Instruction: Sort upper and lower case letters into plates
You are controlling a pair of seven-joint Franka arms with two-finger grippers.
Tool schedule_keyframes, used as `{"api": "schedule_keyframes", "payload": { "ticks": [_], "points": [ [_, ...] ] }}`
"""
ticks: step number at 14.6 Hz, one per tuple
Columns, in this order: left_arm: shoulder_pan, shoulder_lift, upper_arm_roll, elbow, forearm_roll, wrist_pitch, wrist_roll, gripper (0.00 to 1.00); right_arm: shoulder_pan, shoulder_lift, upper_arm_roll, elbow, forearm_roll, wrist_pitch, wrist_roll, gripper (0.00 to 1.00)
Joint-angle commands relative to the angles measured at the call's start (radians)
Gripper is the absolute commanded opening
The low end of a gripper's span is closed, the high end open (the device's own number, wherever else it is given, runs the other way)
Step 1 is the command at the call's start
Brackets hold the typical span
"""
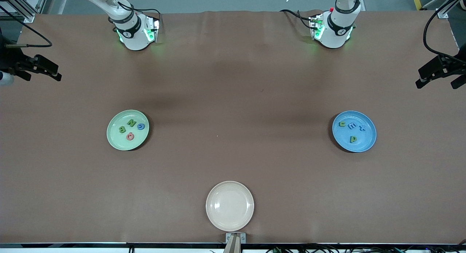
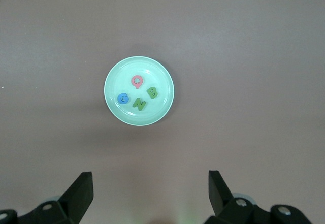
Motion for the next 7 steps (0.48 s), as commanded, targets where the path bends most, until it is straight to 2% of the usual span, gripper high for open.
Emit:
{"api": "schedule_keyframes", "payload": {
  "ticks": [1,7],
  "points": [
    [-0.001,0.000,0.000,0.015,-0.013,-0.020,-0.001,1.00,-0.003,-0.031,0.006,-0.035,-0.013,0.018,0.008,1.00],
    [-0.001,-0.002,0.000,0.015,-0.013,-0.020,-0.002,1.00,-0.003,-0.029,0.006,-0.035,-0.012,0.028,0.009,1.00]
  ]
}}
